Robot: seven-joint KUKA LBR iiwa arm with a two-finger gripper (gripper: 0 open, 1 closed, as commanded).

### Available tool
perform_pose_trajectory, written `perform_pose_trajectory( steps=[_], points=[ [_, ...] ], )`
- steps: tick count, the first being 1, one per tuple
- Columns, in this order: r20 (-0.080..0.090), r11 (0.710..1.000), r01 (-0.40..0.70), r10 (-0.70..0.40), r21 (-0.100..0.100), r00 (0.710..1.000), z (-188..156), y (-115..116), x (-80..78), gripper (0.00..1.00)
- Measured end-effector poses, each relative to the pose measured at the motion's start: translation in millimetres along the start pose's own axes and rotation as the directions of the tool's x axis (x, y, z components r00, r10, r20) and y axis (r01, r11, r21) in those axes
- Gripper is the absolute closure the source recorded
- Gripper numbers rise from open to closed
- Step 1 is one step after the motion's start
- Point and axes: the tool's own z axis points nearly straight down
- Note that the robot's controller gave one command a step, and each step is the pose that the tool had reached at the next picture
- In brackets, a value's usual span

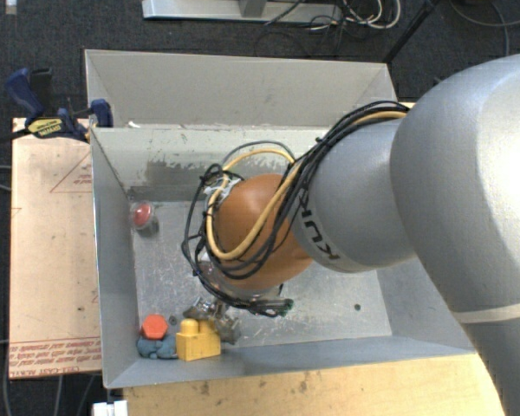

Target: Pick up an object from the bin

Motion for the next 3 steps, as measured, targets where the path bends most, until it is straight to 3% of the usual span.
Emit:
perform_pose_trajectory(
  steps=[1,2,3],
  points=[
    [0.007,1.0,0.0,0.0,0.004,1.0,-1.0,-1.3,-1.6,0.0],
    [0.002,0.937,0.348,-0.348,0.003,0.937,-0.4,32.2,-27.4,0.0],
    [0.009,0.938,0.345,-0.345,0.008,0.938,-2.5,30.6,-29.4,1.0]
  ],
)
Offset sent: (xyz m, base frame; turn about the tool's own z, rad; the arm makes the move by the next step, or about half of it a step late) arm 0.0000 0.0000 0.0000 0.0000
